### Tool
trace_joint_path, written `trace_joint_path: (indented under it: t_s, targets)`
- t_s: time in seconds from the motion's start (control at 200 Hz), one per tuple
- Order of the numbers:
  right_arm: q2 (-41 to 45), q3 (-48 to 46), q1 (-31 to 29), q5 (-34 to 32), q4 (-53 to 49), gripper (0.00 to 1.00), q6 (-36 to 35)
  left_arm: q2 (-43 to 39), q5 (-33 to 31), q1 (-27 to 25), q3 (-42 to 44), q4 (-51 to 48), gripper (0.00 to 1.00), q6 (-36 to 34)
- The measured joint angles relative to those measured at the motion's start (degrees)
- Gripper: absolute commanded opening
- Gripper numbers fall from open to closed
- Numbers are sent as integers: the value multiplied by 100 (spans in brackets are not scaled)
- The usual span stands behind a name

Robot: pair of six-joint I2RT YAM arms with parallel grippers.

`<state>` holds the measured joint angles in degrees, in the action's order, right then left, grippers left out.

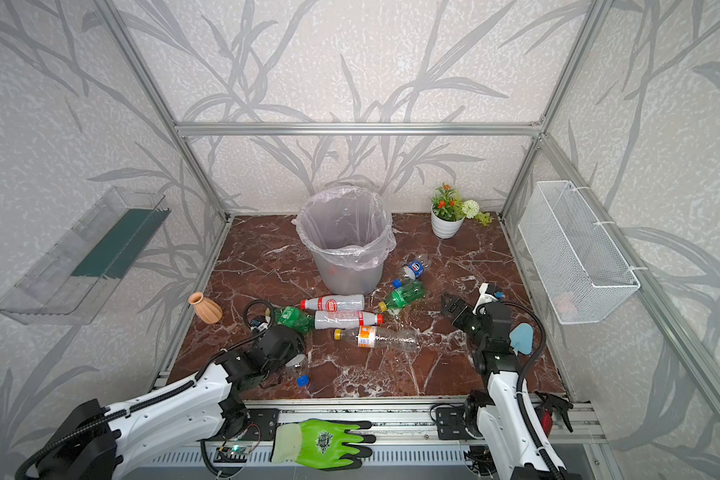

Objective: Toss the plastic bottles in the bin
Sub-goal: 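Carry the clear bottle with the left gripper over the bin and release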

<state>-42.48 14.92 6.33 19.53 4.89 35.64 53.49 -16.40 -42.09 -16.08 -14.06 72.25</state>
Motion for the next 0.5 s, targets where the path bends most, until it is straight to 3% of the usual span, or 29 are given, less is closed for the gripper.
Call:
trace_joint_path:
  t_s: [0.255, 0.505]
  targets:
    - [-240, 0, 0, 2, 7, 99, 35, 216, 39, 17, -15, 317, 51, -55]
    - [-249, 0, 0, 0, 57, 99, 35, -538, 195, 20, -9, -332, 46, -61]
